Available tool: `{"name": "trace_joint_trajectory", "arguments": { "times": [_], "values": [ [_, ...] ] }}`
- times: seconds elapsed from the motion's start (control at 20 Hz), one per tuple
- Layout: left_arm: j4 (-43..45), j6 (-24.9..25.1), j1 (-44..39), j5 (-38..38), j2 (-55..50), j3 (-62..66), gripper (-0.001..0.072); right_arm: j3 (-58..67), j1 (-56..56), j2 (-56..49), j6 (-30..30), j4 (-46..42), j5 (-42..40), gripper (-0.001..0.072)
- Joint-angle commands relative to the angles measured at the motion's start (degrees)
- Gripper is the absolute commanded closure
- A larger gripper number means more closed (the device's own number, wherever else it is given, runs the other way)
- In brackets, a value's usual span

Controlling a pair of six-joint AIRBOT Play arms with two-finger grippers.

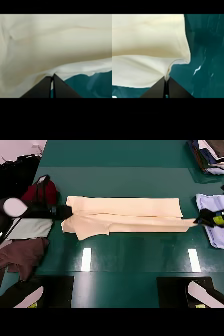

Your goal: Fold the shirts.

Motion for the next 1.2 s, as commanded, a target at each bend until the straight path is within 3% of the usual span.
{"name": "trace_joint_trajectory", "arguments": {
  "times": [0.0,0.3,0.35,0.4,0.45,0.5,0.75,0.8,0.85,0.9,0.95,1.0,1.15],
  "values": [
    [0.96,3.1,0.22,7.23,-11.34,6.78,0.068,8.76,3.72,-9.4,1.57,0.09,-3.82,0.0699],
    [1.22,2.36,0.22,11.15,-27.06,17.38,0.0678,21.33,7.02,-23.5,1.55,0.17,-6.71,0.0696],
    [1.2,2.25,0.22,11.23,-27.87,18.34,0.0598,23.19,7.52,-25.57,1.53,0.22,-6.71,0.0682],
    [1.22,2.23,0.22,11.76,-28.11,19.02,0.0308,24.85,7.65,-27.41,1.53,0.24,-6.78,0.0528],
    [1.2,2.25,0.22,12.41,-28.04,19.58,0.0133,26.1,7.61,-28.81,1.51,0.66,-6.69,0.0437],
    [1.22,2.43,0.22,11.93,-28.0,20.59,0.0165,26.97,7.37,-29.79,1.31,1.7,-6.54,0.0437],
    [0.72,2.49,0.0,2.05,-27.67,25.97,0.0165,24.85,1.29,-29.99,-4.13,3.43,-0.31,0.0435],
    [0.26,2.47,-0.28,0.92,-27.76,25.92,0.0165,23.19,-0.92,-29.99,-6.21,6.43,0.74,0.0379],
    [0.26,2.47,-0.79,0.35,-27.87,25.86,0.0167,21.2,-2.95,-30.01,-7.1,10.16,0.76,0.0194],
    [0.09,2.47,-1.4,0.48,-27.87,25.77,0.0318,19.19,-4.87,-30.05,-8.04,13.4,0.35,0.011],
    [0.07,2.54,-2.25,0.96,-27.87,25.77,0.0572,16.98,-6.49,-30.08,-9.64,16.13,-0.31,0.0111],
    [-0.02,3.02,-3.48,2.12,-27.87,25.77,0.0672,14.67,-7.72,-30.12,-11.3,18.14,-1.29,0.0115],
    [-0.13,2.86,-7.54,6.36,-28.06,25.77,0.068,10.4,-8.39,-31.52,-12.92,21.0,-2.1,0.0173]
  ]
}}
